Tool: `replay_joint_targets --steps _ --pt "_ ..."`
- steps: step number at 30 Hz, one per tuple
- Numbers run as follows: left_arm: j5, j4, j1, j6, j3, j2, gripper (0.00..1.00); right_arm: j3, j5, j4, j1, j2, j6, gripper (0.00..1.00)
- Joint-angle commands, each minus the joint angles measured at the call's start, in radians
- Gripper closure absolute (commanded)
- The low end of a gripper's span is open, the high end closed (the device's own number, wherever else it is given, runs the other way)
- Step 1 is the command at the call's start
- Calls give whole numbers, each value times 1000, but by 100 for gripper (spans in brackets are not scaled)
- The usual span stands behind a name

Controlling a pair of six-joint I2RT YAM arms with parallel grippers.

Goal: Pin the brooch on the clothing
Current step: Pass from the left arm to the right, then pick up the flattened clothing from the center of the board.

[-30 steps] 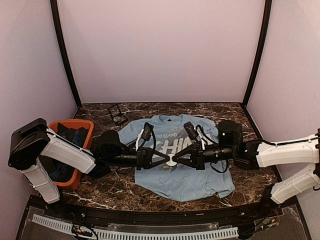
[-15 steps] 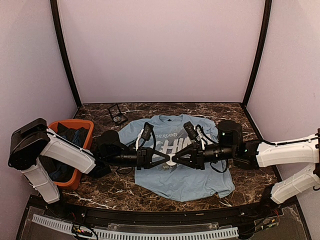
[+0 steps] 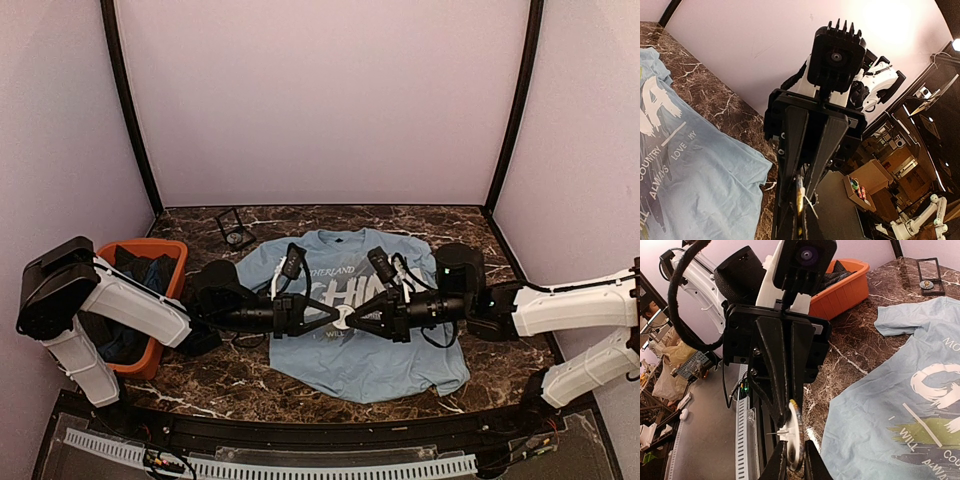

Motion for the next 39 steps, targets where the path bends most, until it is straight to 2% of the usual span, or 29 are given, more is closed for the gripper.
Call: replay_joint_targets --steps 1,4,6,8,10,12,13,16,17,18,19,20,22,23,24,25,26,28,30,35,39 --pt "7 46 4 -8 -8 -7 99 -11 14 32 -6 -5 1 88" --pt "10 49 3 -9 -10 -4 99 -7 11 36 -6 -3 6 89" --pt "13 52 3 -10 -12 -1 99 0 9 37 -7 -2 5 92" --pt "13 57 3 -12 -14 3 99 4 7 38 -6 1 5 100" --pt "14 61 4 -12 -17 2 97 10 9 31 -7 4 4 100" --pt "7 63 5 -7 -23 -3 89 18 29 7 -8 7 3 100" --pt "0 60 9 -4 -25 -7 78 22 45 -7 -9 6 1 100" --pt "6 51 53 -12 -47 -49 58 28 109 -50 -17 -8 -2 100" --pt "11 24 93 -17 -54 -62 52 33 132 -62 -20 -17 -5 100" --pt "24 1 142 -19 -55 -96 41 40 166 -83 -24 -25 -11 100" --pt "29 -74 168 -3 -50 -140 36 56 192 -121 -28 -32 -18 100" --pt "33 -128 212 15 -44 -164 27 75 220 -158 -29 -37 -28 100" --pt "-3 -359 252 131 6 -251 16 126 274 -231 -33 -39 -48 100" --pt "-38 -588 256 259 74 -302 13 150 288 -260 -35 -38 -61 100" --pt "-116 -692 259 317 107 -325 7 178 291 -286 -38 -34 -77 100" --pt "-160 -862 260 406 172 -356 5 204 302 -315 -41 -24 -92 100" --pt "-250 -931 265 444 205 -366 2 235 333 -349 -44 -12 -100 100" --pt "-364 -1112 268 539 285 -380 1 290 370 -393 -58 17 -103 100" --pt "-449 -1177 270 623 342 -373 1 340 392 -437 -75 45 -96 100" --pt "-577 -1218 270 867 421 -280 1 417 360 -464 -123 90 -72 100" --pt "-649 -1212 272 977 459 -181 1 451 352 -489 -149 107 -60 100"
